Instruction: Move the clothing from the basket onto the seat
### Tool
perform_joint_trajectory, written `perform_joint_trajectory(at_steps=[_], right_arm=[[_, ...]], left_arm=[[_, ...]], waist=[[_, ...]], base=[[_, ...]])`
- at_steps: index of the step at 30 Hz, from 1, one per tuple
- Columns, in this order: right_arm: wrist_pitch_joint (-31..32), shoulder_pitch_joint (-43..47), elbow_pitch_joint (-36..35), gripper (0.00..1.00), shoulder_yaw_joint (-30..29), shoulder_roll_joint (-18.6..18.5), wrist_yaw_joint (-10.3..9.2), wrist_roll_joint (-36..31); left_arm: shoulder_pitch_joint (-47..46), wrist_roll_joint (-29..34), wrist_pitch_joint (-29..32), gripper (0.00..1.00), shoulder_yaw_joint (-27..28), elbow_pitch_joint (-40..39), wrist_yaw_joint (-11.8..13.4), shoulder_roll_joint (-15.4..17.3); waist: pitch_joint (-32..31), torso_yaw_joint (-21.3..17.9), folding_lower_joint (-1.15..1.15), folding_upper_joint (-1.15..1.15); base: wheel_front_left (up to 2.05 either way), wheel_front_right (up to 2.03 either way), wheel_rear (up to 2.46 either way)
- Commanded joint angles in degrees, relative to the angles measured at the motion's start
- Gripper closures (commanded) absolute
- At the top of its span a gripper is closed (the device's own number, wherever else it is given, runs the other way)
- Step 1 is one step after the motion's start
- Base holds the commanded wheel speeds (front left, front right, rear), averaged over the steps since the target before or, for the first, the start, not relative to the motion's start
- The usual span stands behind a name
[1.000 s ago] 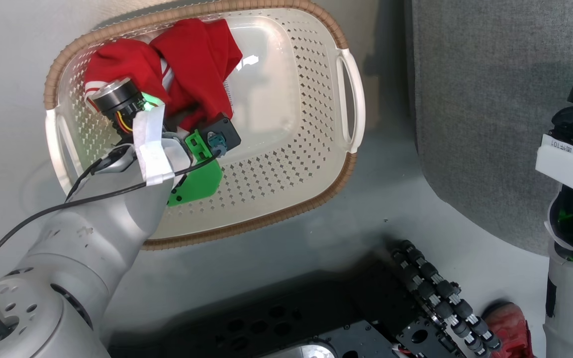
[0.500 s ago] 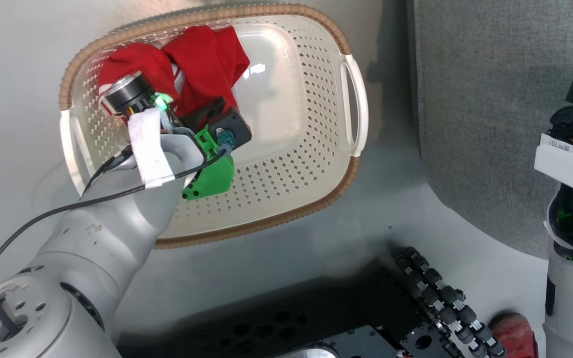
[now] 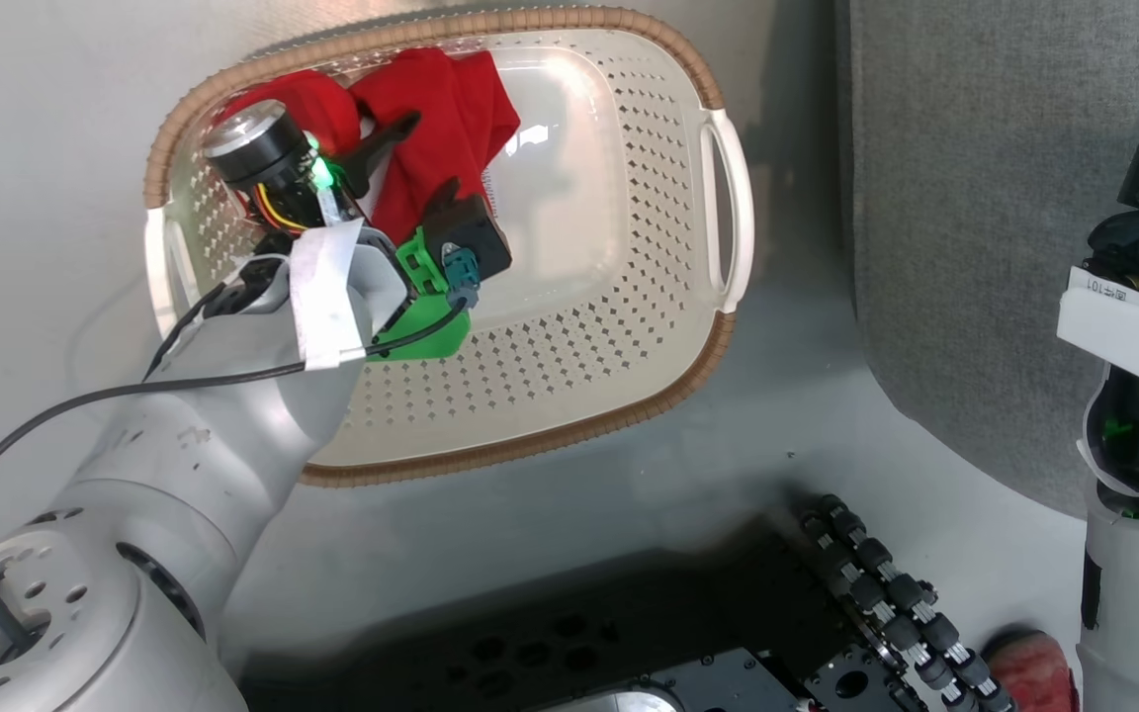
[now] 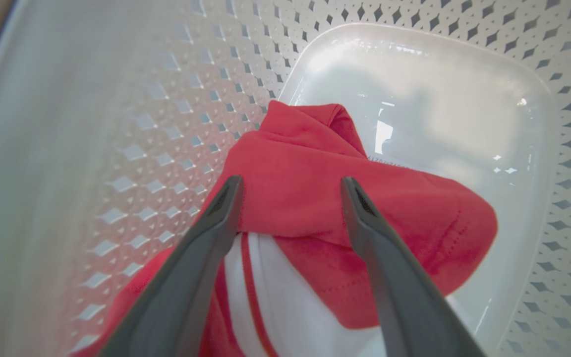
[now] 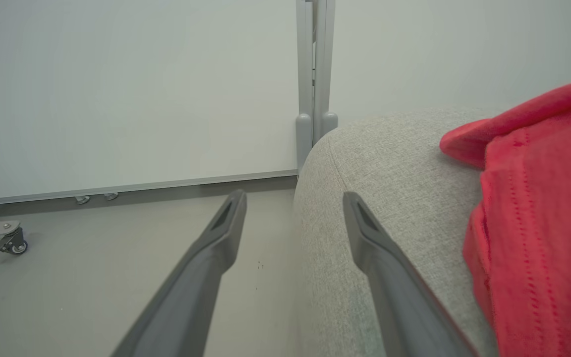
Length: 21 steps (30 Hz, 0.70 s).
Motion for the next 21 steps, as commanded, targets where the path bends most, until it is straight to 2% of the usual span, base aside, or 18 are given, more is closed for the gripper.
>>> perform_joint_trajectory(at_steps=[1,13,14,15,16,21], right_arm=[[-0.18,-0.11,-0.06,0.0,-0.14,-0.01,-0.08,0.37],[-0.17,-0.74,-0.78,0.0,-0.07,0.0,-0.08,1.93],[-0.17,-0.8,-0.84,0.0,-0.04,0.0,-0.08,2.07],[-0.17,-0.89,-0.89,0.0,0.05,0.0,-0.08,2.2],[-0.17,-0.93,-0.91,0.0,0.13,0.0,-0.08,2.23],[-0.17,-0.94,-0.59,0.0,0.0,0.0,-0.08,2.07]], left_arm=[[-1.16,0.56,0.37,0.0,-0.14,0.42,0.63,0.56],[-2.0,2.67,8.11,0.0,-0.52,1.11,-1.09,2.86],[-2.01,2.84,8.43,0.25,-0.52,1.13,-1.23,3.06],[-2.04,2.92,8.65,0.78,-0.54,1.14,-1.29,3.26],[-2.04,2.93,8.85,1.0,-0.54,1.16,-1.37,3.4],[-2.05,2.53,6.8,1.0,-0.48,1.14,-0.86,3.69]], waist=[[0.57,-0.54,0.0,0.0],[3.1,-2.5,0.0,0.0],[3.23,-2.6,0.0,0.0],[3.38,-2.74,0.0,0.0],[3.49,-2.84,0.0,0.0],[3.43,-2.97,0.0,0.0]], base=[[0.0,0.0,0.0],[0.0,0.0,0.0],[0.0,0.0,0.0],[0.0,0.0,0.0],[0.0,0.0,0.0],[0.0,0.0,0.0]])
